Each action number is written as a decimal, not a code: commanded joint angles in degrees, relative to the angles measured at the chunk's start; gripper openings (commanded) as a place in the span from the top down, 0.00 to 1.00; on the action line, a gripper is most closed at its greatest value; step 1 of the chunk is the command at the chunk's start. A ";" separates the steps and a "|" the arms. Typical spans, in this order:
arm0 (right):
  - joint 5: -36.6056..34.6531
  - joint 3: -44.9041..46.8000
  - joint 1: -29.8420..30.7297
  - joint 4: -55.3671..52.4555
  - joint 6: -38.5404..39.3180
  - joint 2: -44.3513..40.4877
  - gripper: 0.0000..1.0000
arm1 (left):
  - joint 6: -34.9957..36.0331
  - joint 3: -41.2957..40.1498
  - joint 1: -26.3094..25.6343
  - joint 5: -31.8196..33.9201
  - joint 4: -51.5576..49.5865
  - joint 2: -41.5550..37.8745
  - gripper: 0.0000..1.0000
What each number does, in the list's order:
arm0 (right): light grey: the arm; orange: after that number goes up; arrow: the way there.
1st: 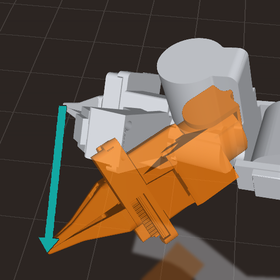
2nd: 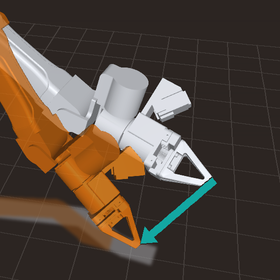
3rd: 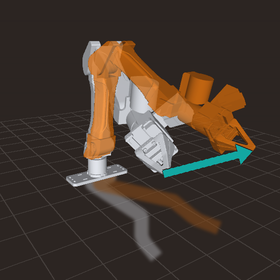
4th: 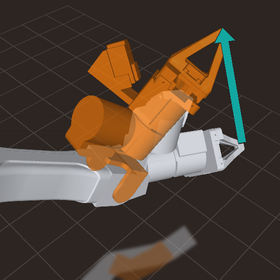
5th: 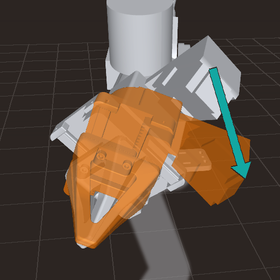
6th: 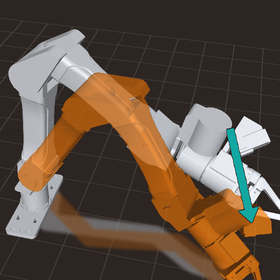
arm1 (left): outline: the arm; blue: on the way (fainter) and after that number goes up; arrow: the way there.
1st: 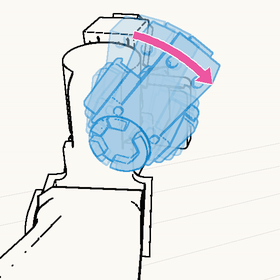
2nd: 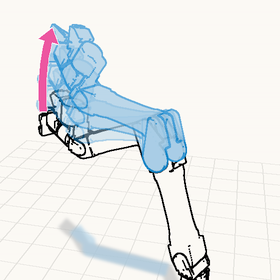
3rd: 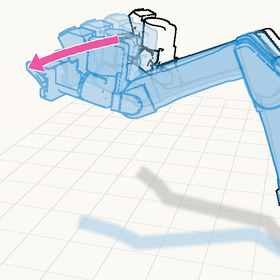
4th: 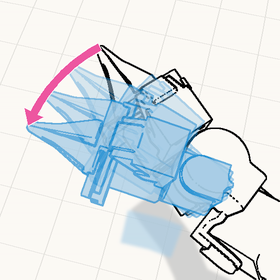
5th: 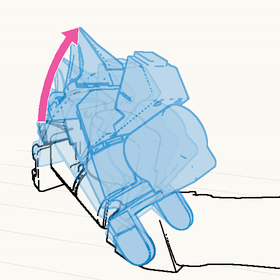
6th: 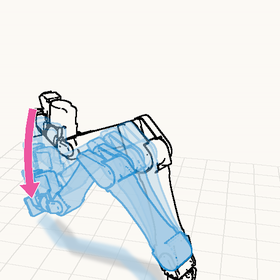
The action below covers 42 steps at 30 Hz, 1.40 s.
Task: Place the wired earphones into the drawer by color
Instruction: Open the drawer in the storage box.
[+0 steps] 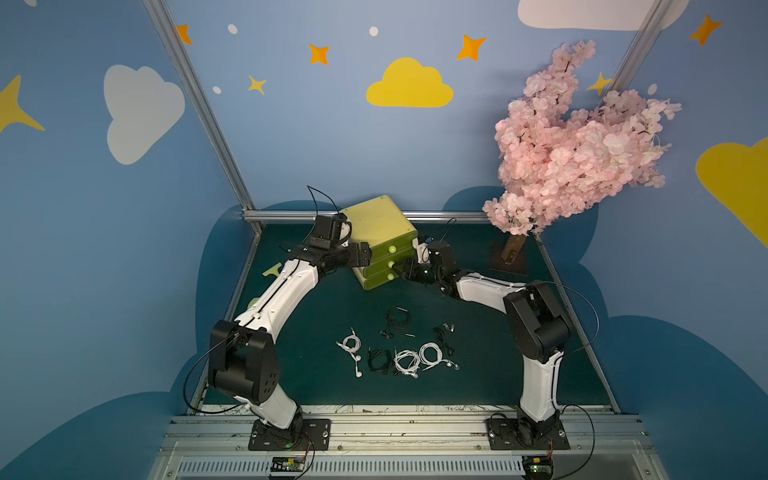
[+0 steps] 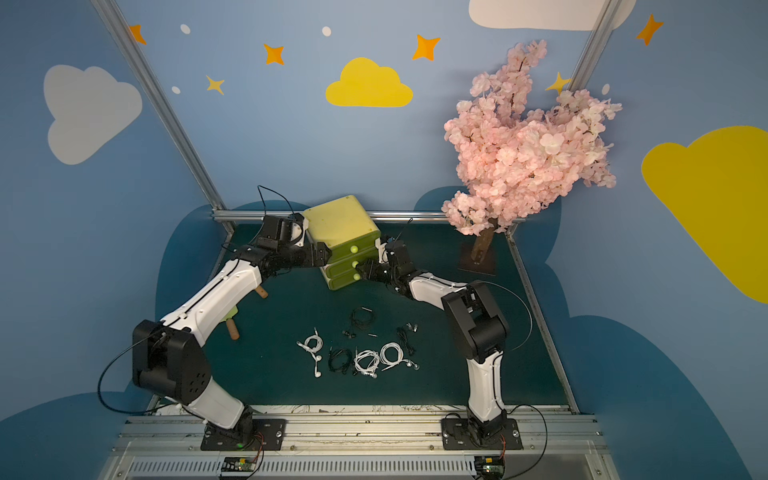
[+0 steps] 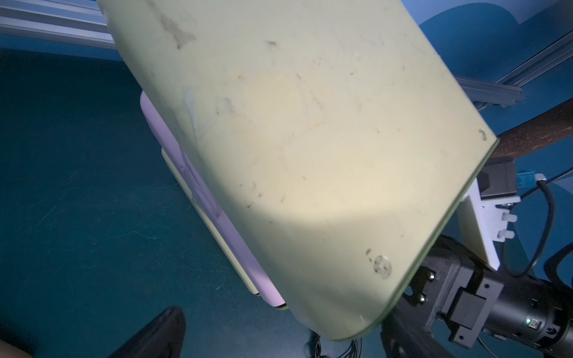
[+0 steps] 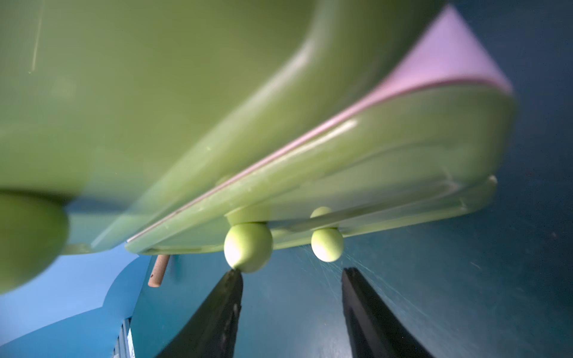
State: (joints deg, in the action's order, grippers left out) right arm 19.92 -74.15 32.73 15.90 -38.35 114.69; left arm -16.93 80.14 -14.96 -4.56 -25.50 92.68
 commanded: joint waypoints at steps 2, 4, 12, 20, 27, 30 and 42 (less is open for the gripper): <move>-1.67 -1.75 0.34 5.79 -3.12 1.13 0.47 | -0.63 1.51 0.21 1.39 -0.21 0.66 0.00; -1.98 -1.72 0.40 6.56 -3.78 1.56 0.47 | -0.61 1.51 0.20 1.48 -0.30 0.71 0.00; -2.50 -0.30 0.91 12.78 -7.53 2.81 0.53 | -0.70 1.60 0.19 1.59 -0.52 0.49 0.00; -3.14 0.24 1.30 15.97 -10.34 4.17 0.63 | -0.99 1.69 0.06 1.66 -0.62 0.66 0.00; -3.20 0.41 1.37 15.93 -10.52 4.40 0.64 | -1.44 1.86 -0.11 2.07 -0.31 1.01 0.00; -3.14 0.42 1.37 16.04 -10.69 4.65 0.66 | -1.69 1.99 -0.33 2.18 -0.08 1.34 0.00; -4.72 4.91 1.30 16.71 -9.98 1.36 0.72 | -2.95 2.98 -0.90 4.19 -1.07 2.41 0.00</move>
State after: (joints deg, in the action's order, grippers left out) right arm 16.51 -71.33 33.87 32.49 -49.01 117.71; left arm -18.87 81.34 -15.99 -2.55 -26.37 94.26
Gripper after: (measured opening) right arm 0.282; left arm 0.998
